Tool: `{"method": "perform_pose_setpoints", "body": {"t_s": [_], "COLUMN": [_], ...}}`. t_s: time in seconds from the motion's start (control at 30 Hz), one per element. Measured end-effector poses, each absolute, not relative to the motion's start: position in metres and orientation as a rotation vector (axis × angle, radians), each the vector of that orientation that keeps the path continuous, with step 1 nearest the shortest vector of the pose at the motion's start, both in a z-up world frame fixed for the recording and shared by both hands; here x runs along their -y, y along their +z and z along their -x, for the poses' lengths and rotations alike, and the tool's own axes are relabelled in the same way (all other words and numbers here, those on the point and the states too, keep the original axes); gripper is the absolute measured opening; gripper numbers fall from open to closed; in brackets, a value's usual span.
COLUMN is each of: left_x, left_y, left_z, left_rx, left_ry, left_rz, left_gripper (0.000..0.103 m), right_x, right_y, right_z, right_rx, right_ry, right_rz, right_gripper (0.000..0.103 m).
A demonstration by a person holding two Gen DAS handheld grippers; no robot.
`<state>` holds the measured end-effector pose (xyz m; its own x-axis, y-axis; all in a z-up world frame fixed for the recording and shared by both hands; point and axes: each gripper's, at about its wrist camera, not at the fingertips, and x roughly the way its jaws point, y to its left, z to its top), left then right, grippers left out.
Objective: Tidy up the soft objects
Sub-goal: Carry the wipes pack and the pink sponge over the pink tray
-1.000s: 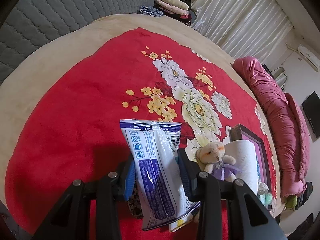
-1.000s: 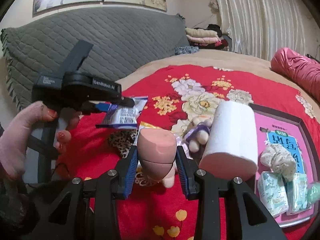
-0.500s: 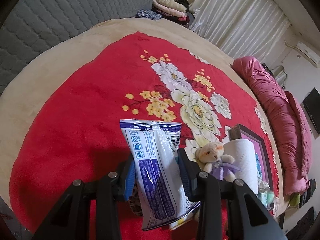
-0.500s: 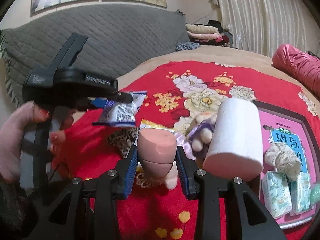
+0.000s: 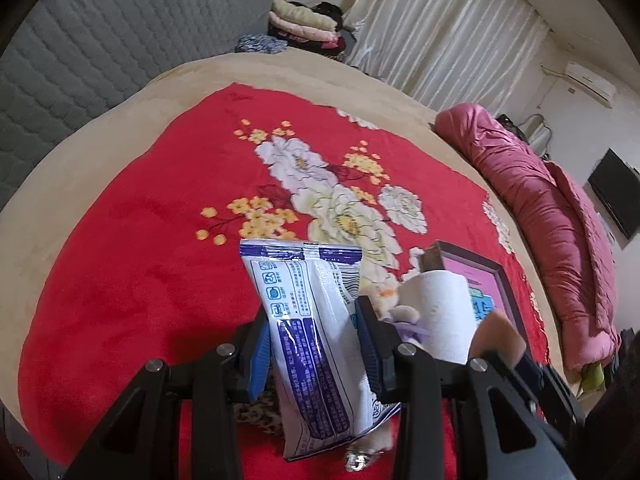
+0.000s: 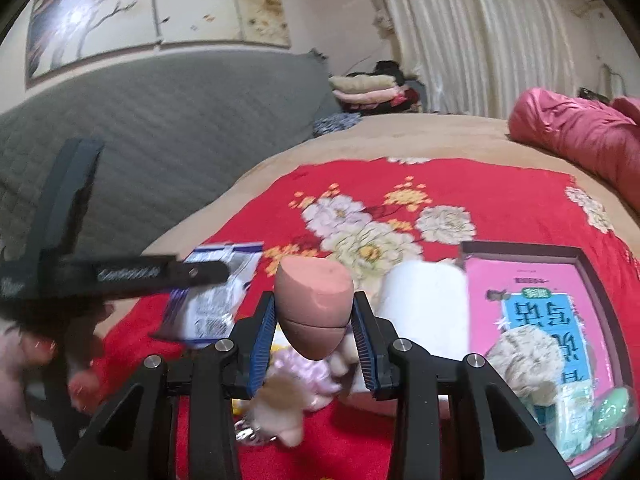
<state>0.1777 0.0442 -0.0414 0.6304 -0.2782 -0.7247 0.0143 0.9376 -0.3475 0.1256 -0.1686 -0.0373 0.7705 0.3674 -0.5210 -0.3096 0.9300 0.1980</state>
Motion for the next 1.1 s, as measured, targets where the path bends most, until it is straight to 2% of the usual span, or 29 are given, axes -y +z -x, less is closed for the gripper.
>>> {"method": "perform_pose_setpoints", "body": {"t_s": [0.77, 1.1], "left_x": [0.112, 0.170], "left_y": [-0.024, -0.032], "left_z": [-0.174, -0.177], "left_rx": [-0.894, -0.931], "left_ry": [-0.434, -0.499], "left_rz": [0.169, 0.092], "left_gripper": [0.039, 0.039], "right_x": [0.338, 0.370], "right_y": [-0.064, -0.068], "right_z": [-0.108, -0.097], "right_rx": [-0.580, -0.581], "right_ry": [-0.157, -0.248], "right_rz": [-0.275, -0.313], "right_gripper": [0.039, 0.039]}}
